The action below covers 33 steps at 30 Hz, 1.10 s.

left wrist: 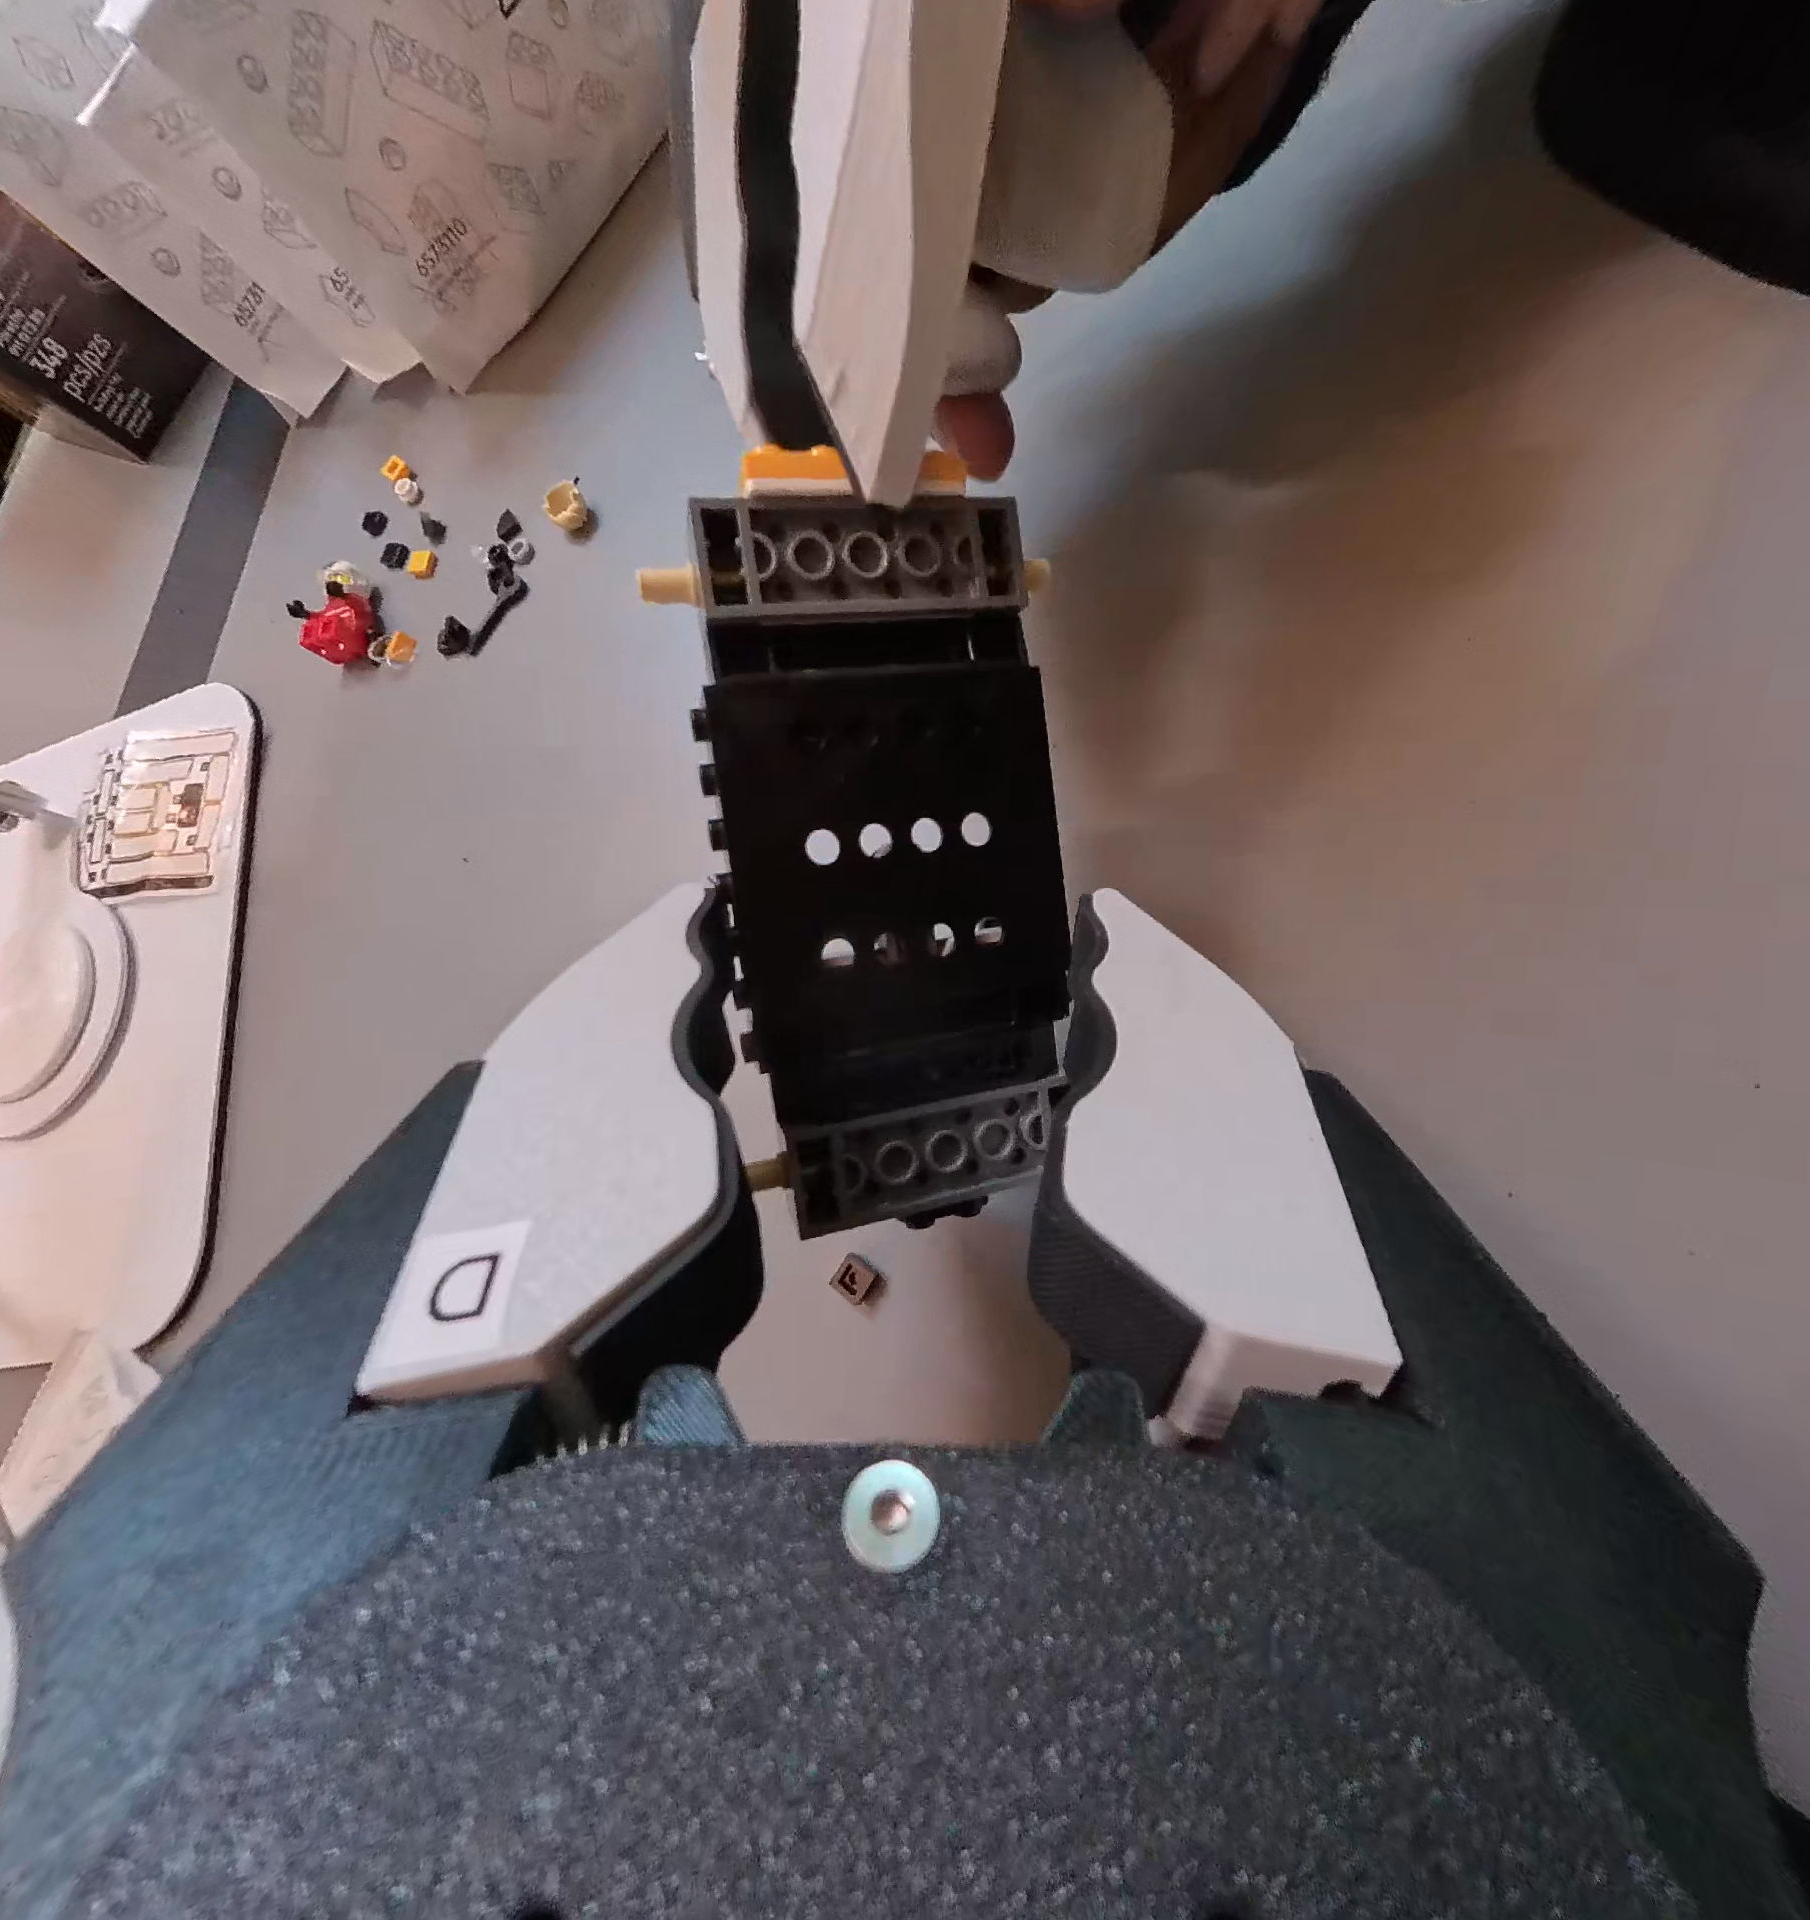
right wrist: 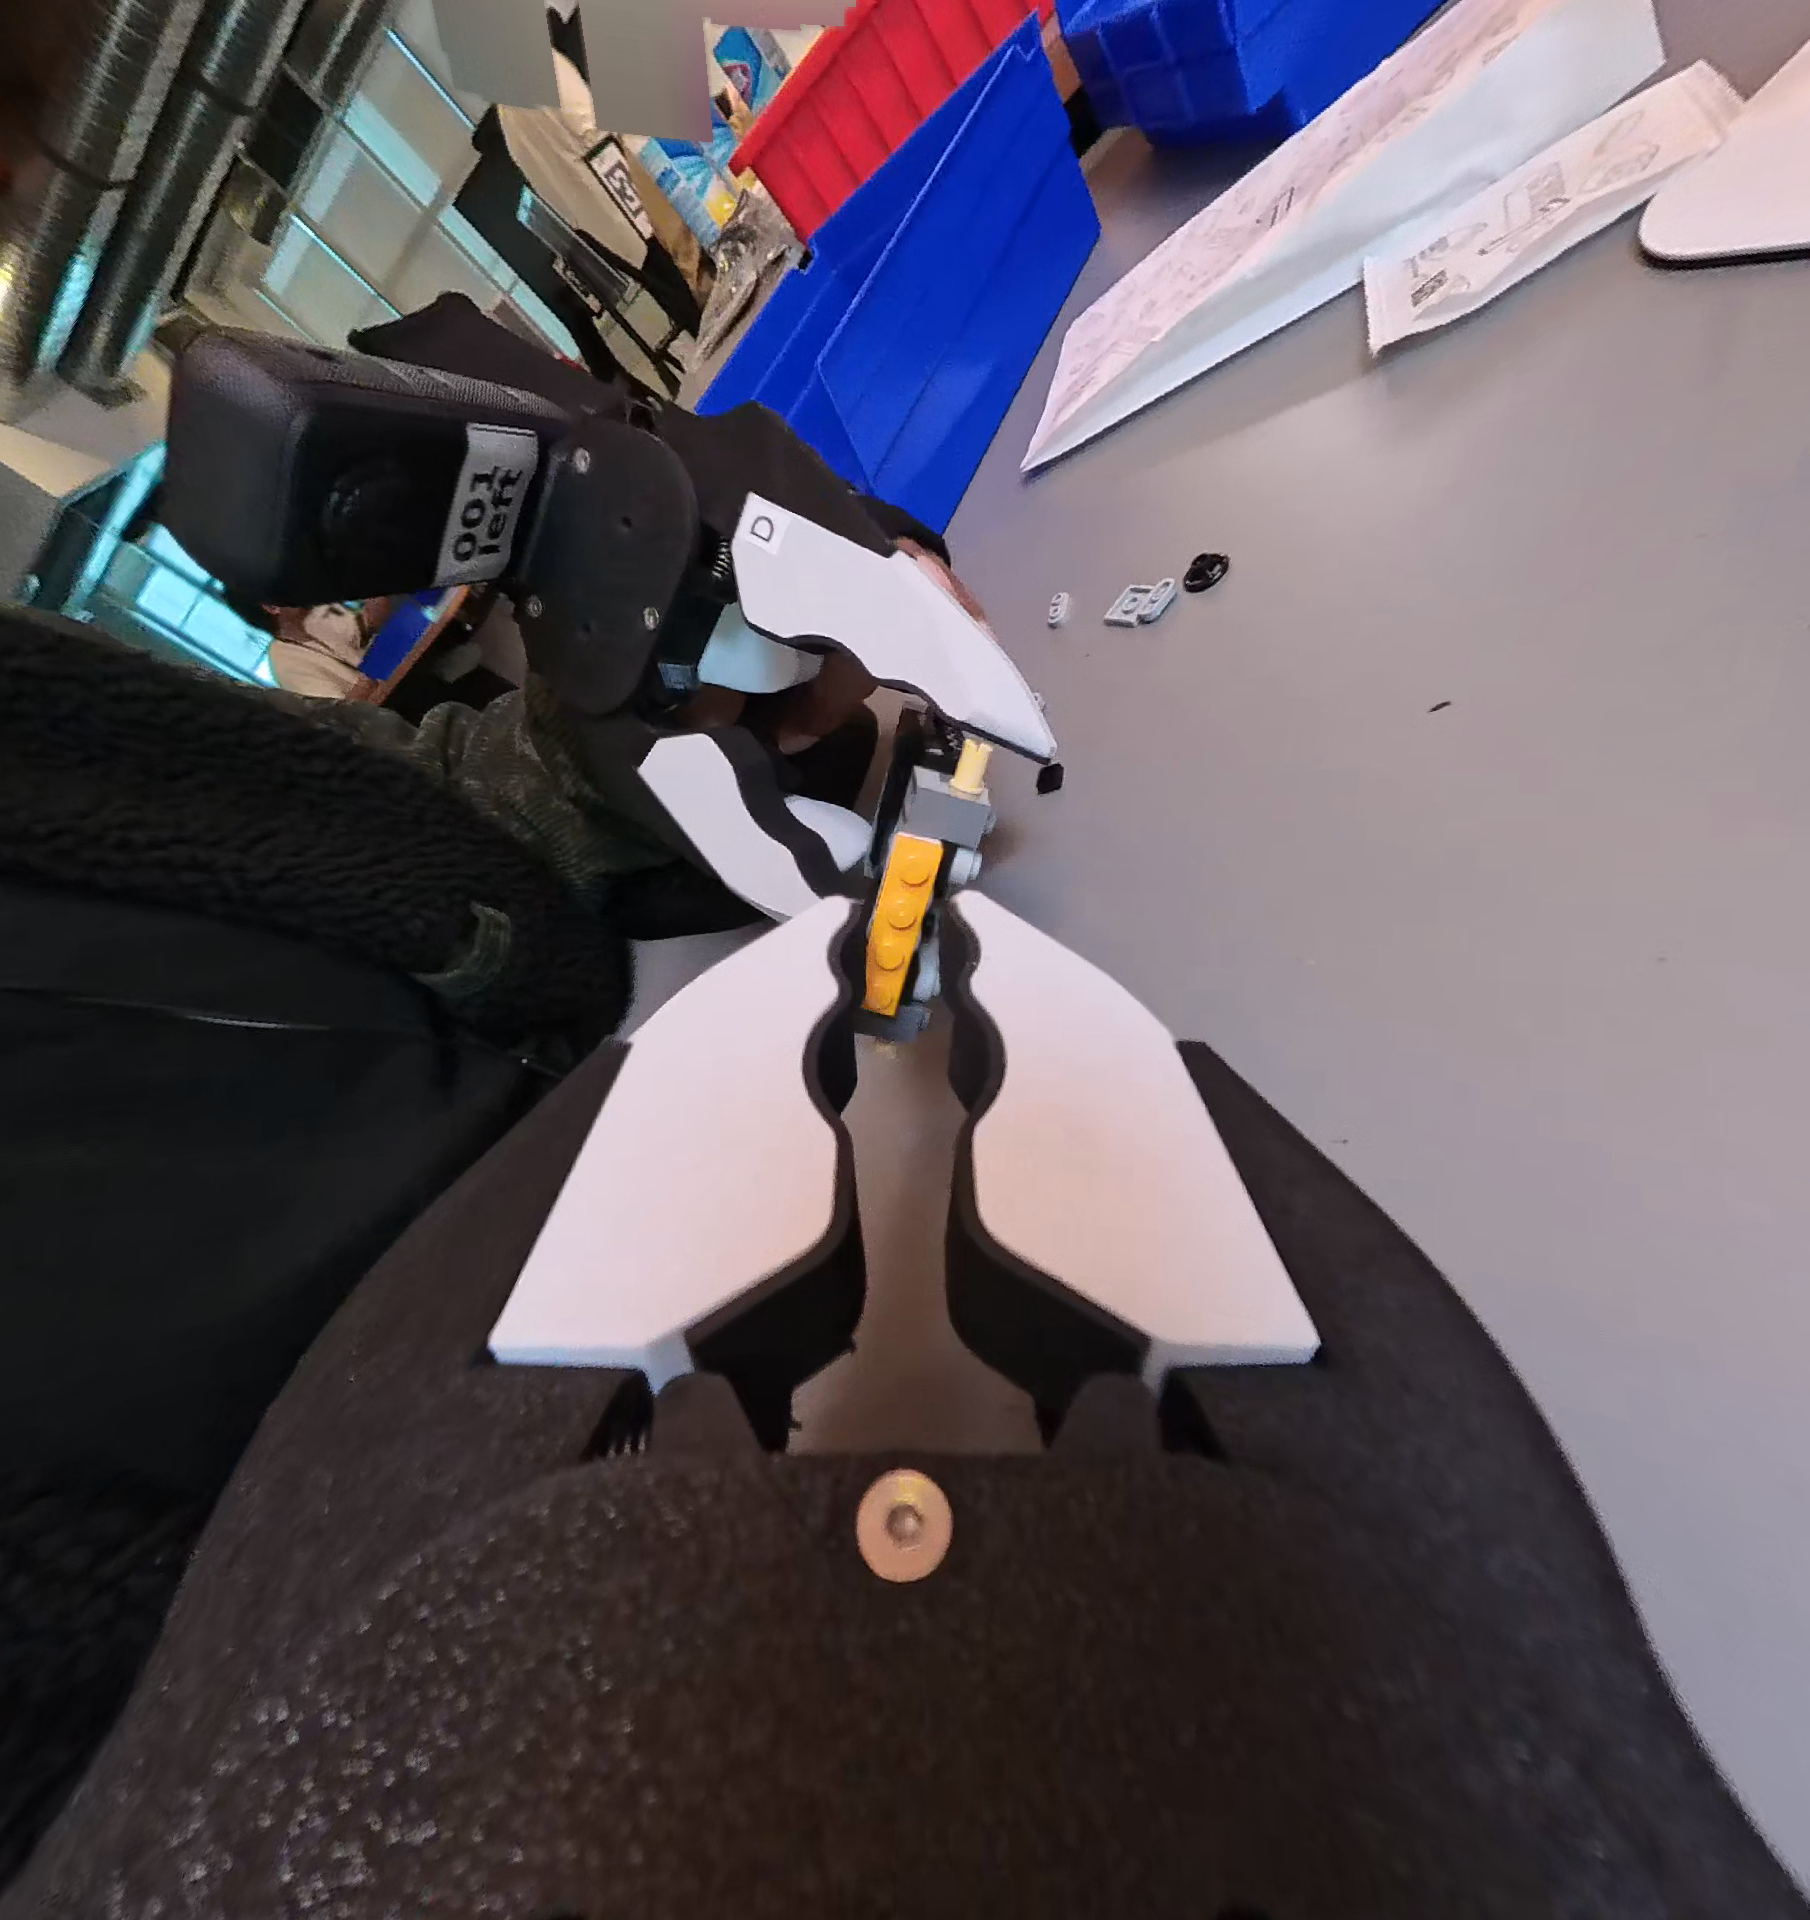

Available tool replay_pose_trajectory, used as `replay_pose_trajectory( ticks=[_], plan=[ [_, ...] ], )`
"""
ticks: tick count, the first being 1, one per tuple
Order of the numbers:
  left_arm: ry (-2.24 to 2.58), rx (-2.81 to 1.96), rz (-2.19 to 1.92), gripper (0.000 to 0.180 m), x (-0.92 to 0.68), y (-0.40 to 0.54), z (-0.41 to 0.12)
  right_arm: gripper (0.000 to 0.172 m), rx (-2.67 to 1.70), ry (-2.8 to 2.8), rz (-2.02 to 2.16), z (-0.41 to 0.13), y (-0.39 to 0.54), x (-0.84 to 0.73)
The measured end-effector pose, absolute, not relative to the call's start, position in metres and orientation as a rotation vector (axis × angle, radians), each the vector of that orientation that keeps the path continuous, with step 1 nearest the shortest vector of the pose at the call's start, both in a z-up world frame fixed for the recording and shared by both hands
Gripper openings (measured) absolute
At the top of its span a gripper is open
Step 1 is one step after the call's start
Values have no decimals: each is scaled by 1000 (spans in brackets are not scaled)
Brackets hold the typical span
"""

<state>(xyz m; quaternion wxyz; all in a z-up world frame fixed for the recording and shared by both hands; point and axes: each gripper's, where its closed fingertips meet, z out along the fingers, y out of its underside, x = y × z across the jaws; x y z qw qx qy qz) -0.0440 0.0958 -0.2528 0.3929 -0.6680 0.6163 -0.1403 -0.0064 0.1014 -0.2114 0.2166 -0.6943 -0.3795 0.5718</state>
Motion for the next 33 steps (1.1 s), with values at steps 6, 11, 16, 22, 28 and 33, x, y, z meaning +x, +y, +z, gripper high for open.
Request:
replay_pose_trajectory(
  ticks=[6,11,16,22,28,33],
  plan=[
    [1516,-1632,-405,61,-42,98,-242,10,-1885,-1061,1562,-207,101,-9],
    [1340,-1410,-621,72,-38,90,-188,9,-1652,-897,1914,-166,103,5],
    [1339,-1311,-727,75,-32,73,-172,8,-1518,-692,2099,-145,115,15],
    [1492,-1272,-506,75,-22,69,-197,8,-1527,-312,2206,-138,140,19],
    [1361,-1187,-132,41,-22,95,-188,8,-1547,-23,2240,-145,152,11],
    [1251,-1211,-238,37,-27,98,-172,9,-1652,68,2185,-172,159,5]
  ],
)
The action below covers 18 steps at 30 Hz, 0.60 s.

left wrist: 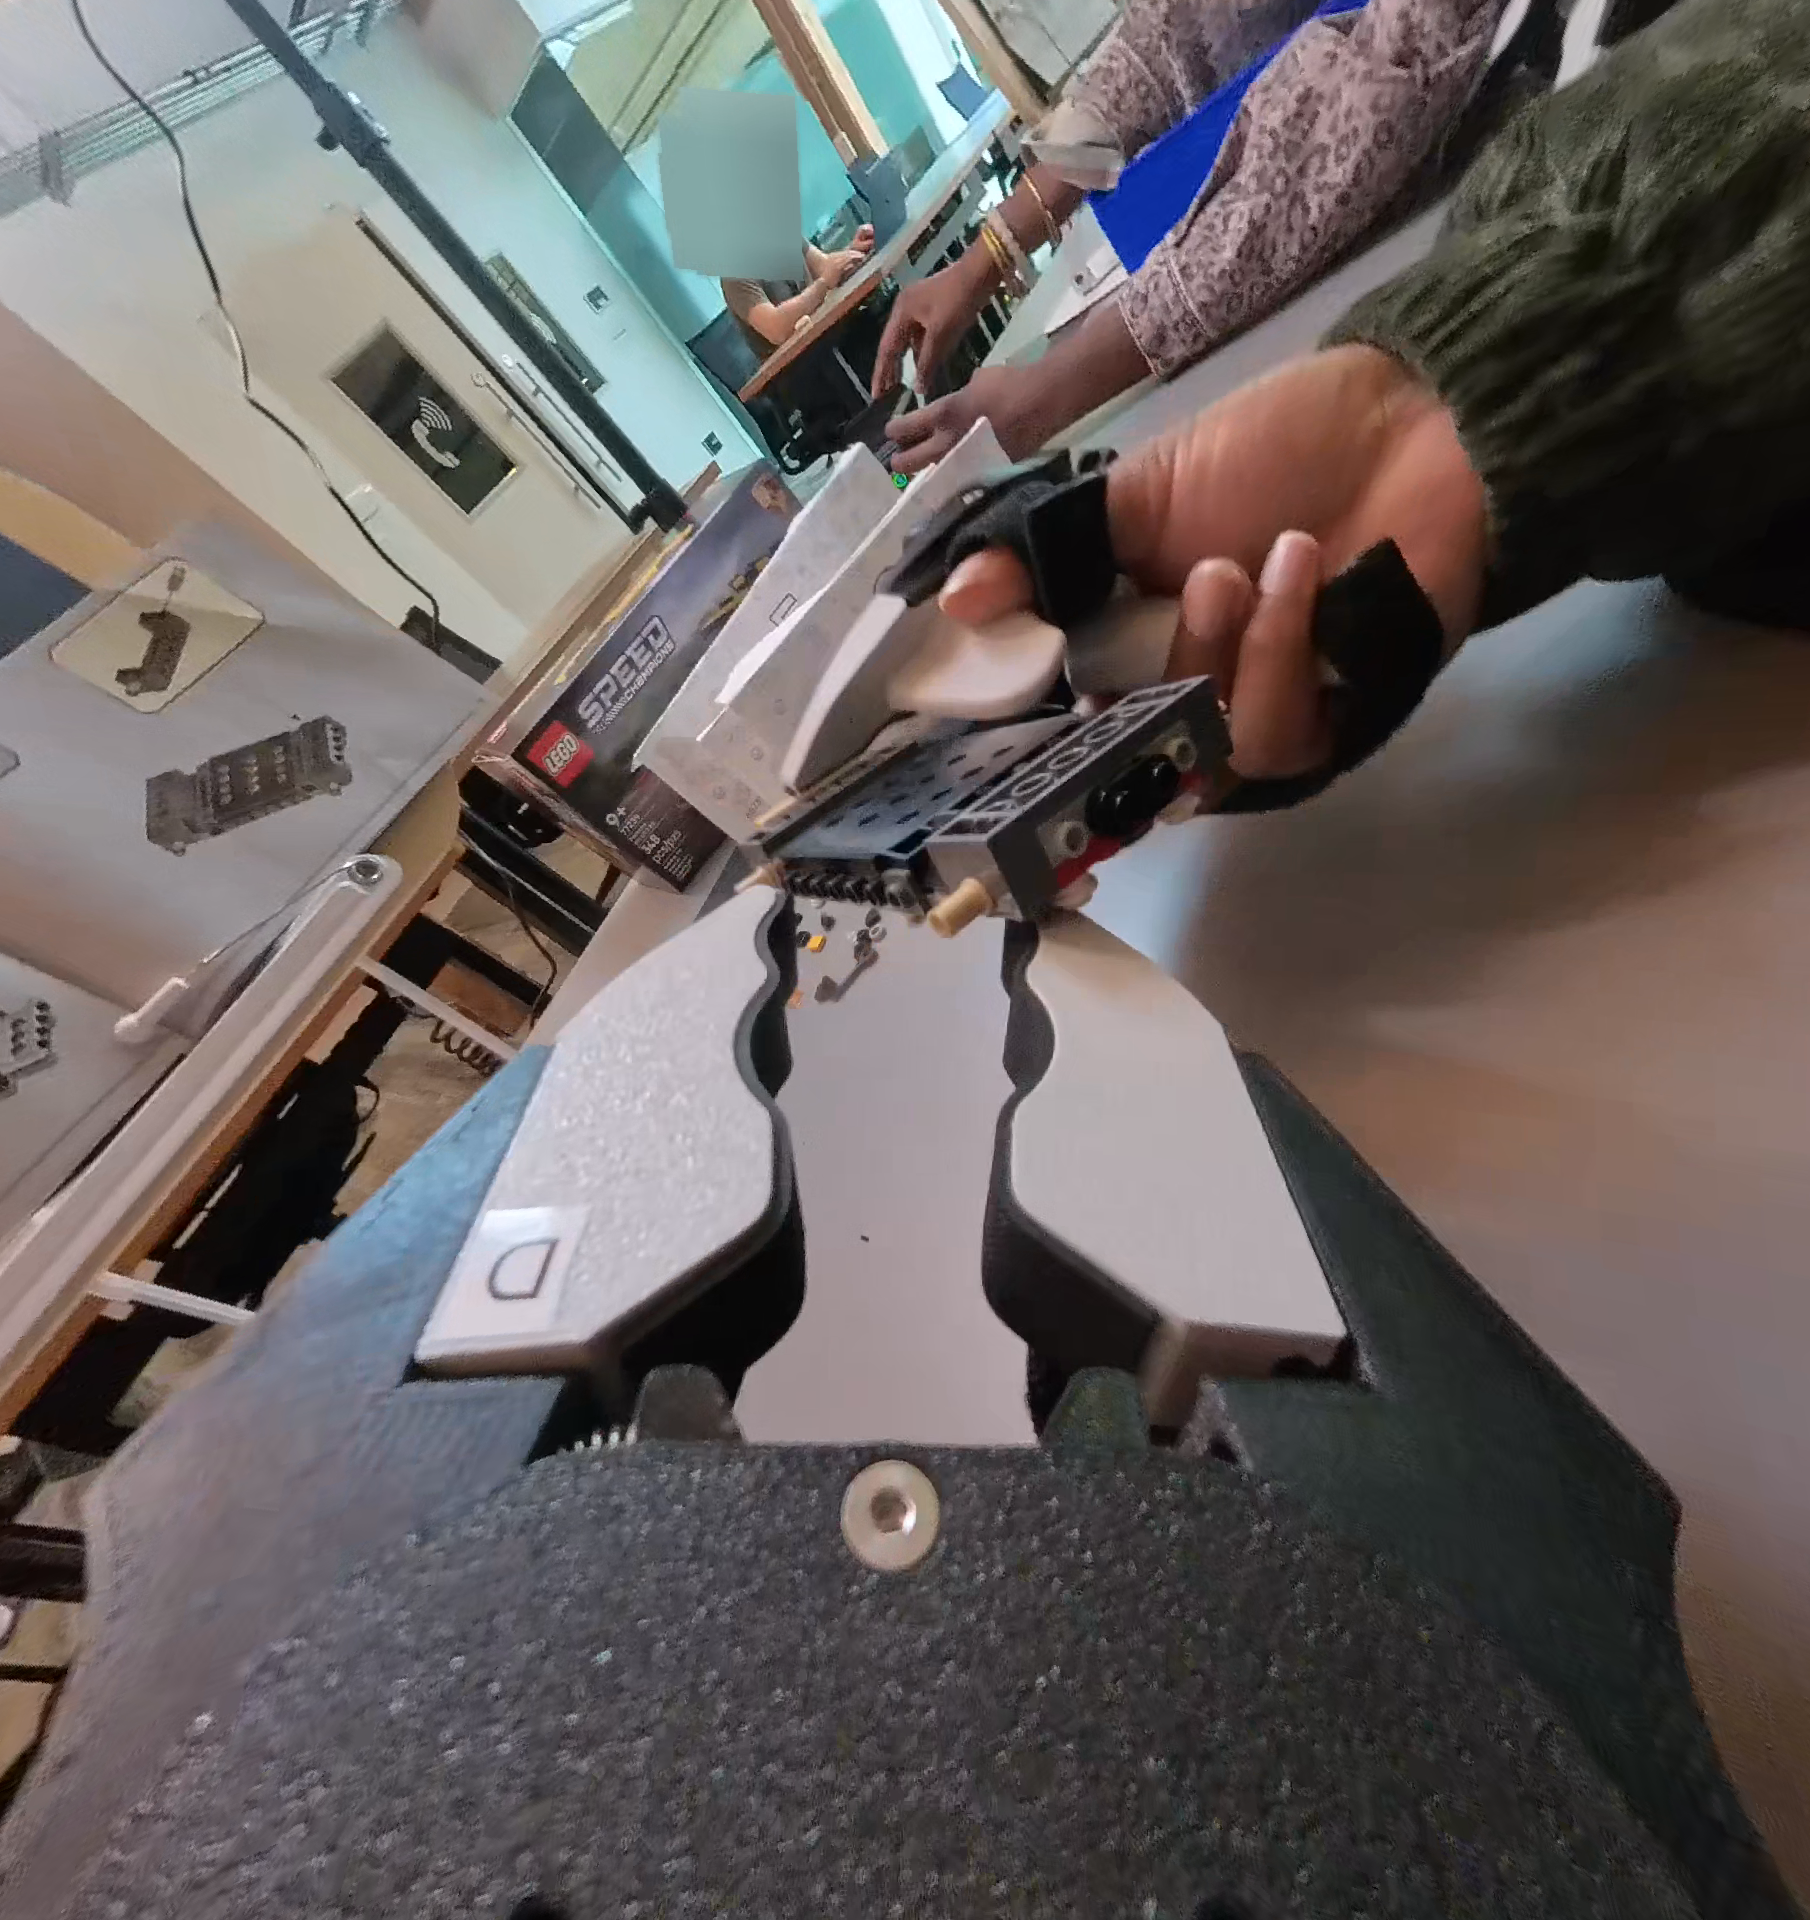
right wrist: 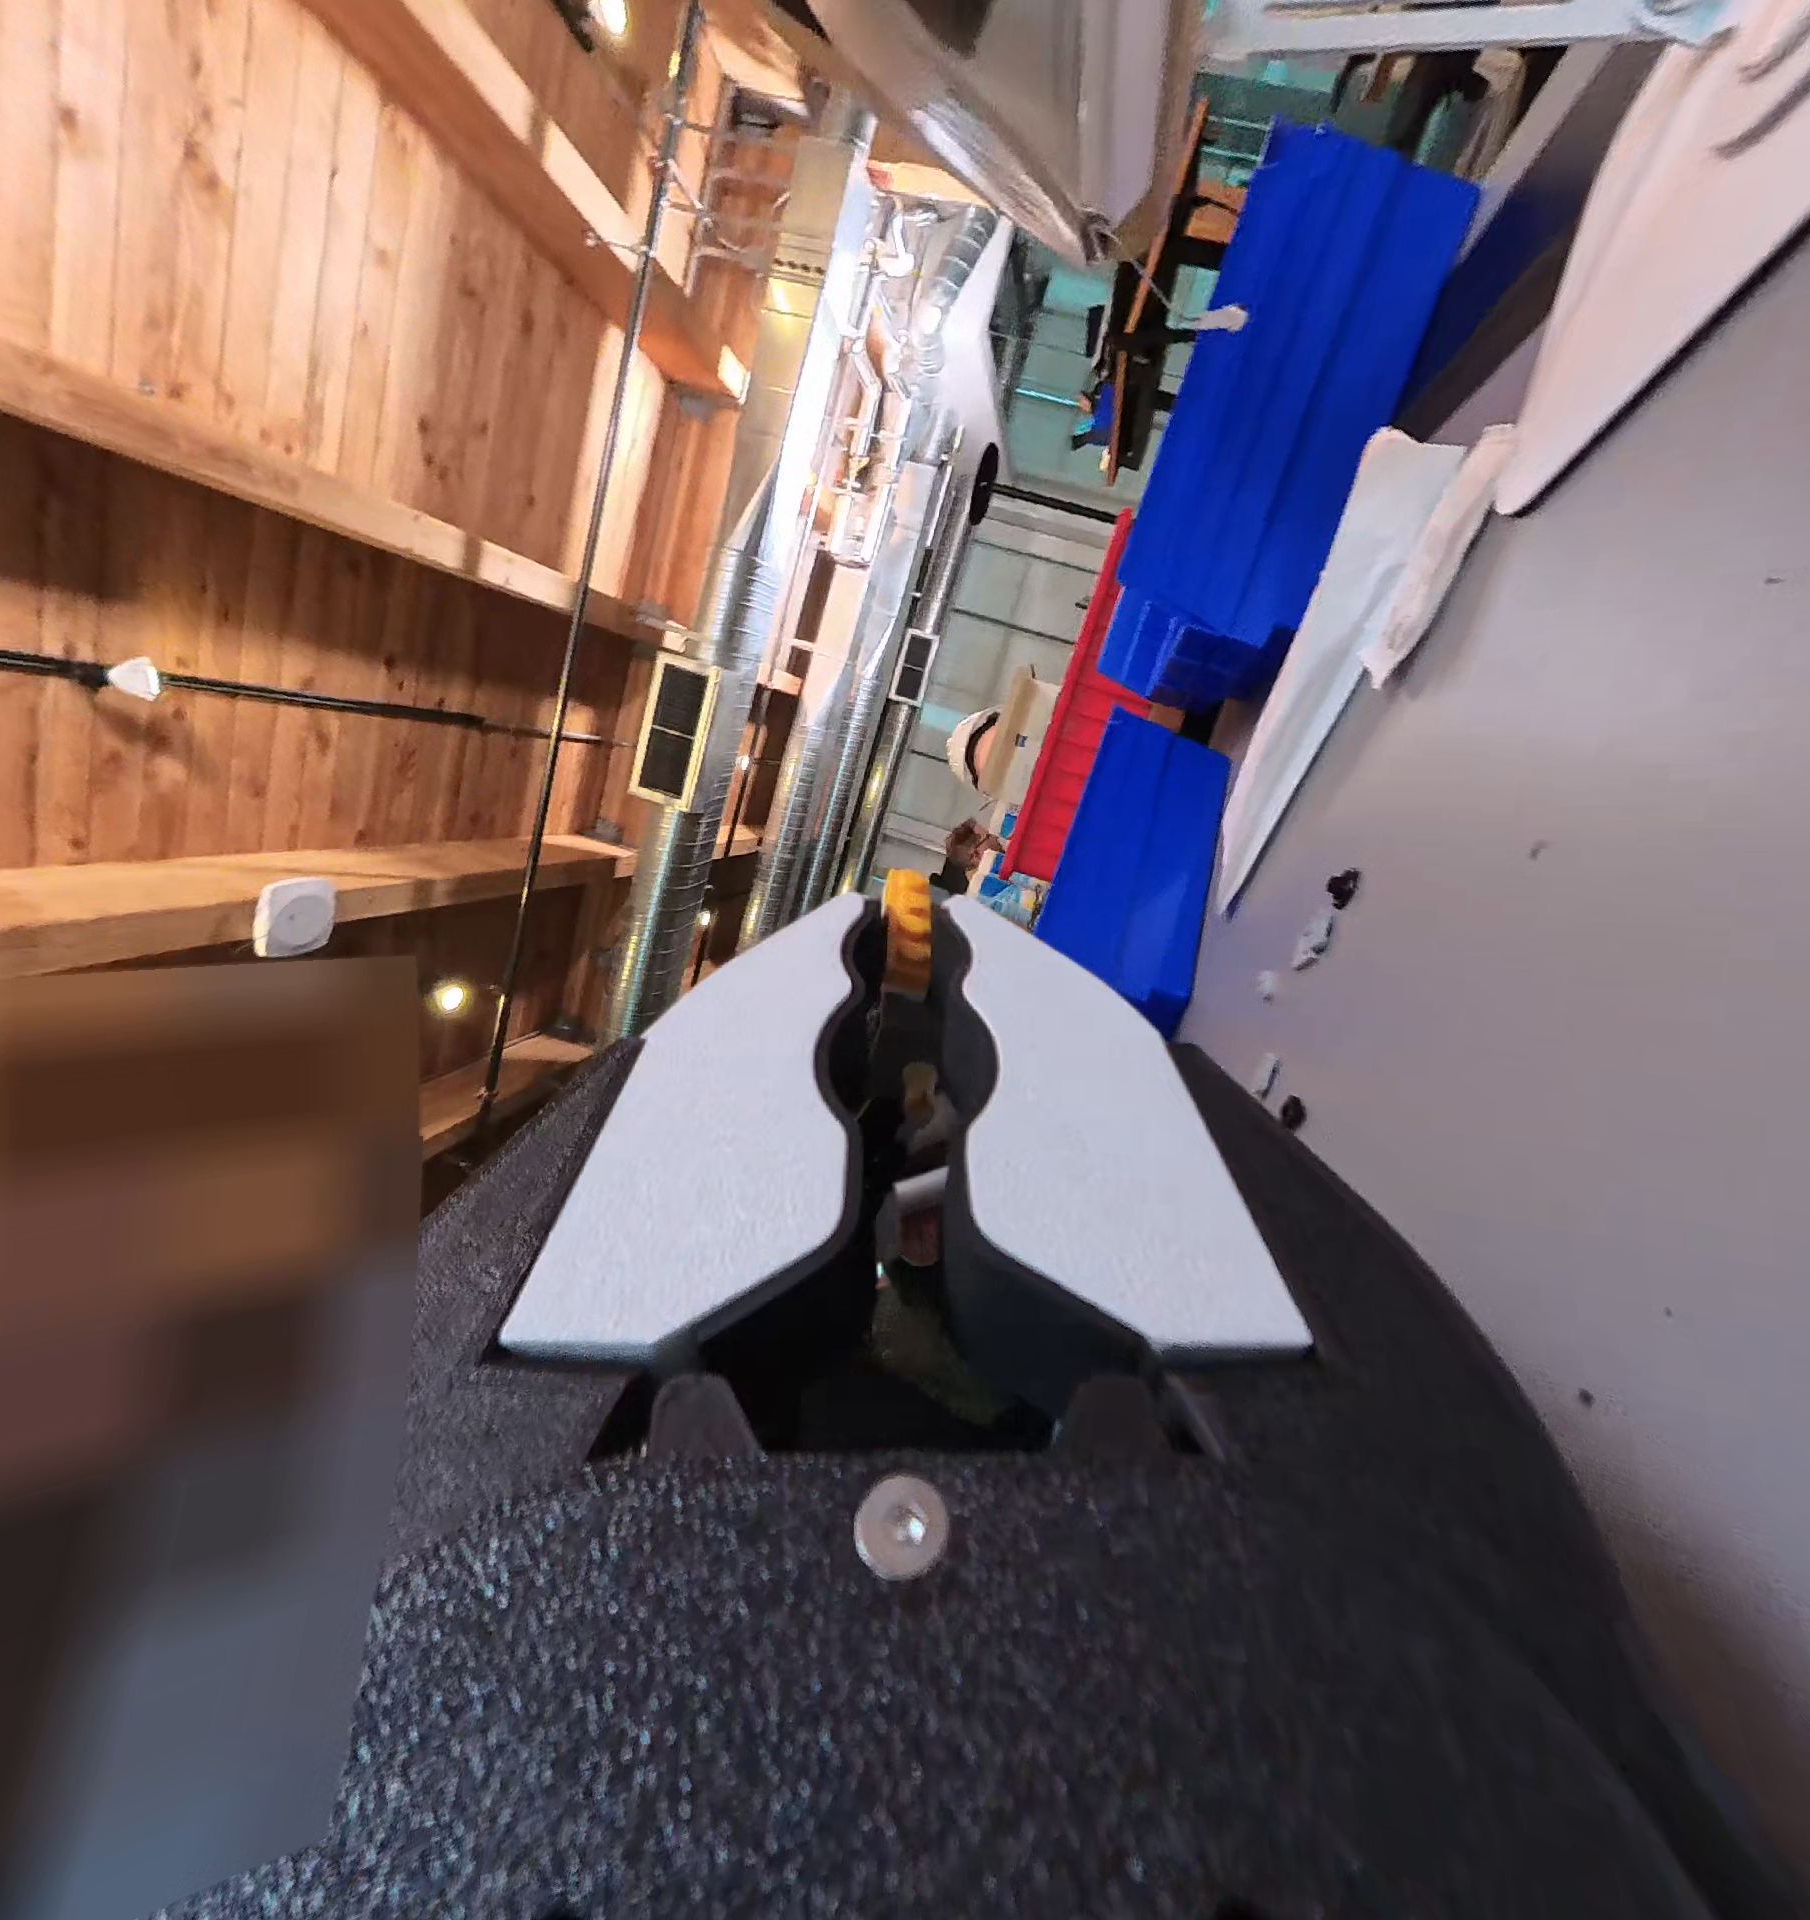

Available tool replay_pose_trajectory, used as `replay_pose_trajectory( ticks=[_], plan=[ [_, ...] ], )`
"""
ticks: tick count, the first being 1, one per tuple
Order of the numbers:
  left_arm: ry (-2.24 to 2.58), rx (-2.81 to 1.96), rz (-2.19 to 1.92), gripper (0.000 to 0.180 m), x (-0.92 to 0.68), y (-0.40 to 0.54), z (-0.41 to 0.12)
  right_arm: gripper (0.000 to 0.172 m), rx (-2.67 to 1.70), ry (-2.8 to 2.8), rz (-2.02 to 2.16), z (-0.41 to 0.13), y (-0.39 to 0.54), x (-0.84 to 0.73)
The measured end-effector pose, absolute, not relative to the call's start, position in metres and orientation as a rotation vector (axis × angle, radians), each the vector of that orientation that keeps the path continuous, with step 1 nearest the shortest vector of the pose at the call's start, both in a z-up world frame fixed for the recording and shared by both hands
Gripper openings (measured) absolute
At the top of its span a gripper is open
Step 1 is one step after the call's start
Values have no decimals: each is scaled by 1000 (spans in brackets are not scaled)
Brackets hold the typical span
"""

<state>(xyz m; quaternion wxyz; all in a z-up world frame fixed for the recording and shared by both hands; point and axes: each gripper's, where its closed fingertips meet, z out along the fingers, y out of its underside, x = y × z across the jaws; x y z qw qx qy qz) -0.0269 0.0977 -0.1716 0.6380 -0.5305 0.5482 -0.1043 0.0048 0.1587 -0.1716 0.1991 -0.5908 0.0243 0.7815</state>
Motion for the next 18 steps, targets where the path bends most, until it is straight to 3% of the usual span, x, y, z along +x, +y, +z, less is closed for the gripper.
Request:
replay_pose_trajectory(
  ticks=[18],
  plan=[
    [1243,-1234,-314,33,-24,96,-173,9,-1742,102,2107,-188,159,-3]
  ],
)
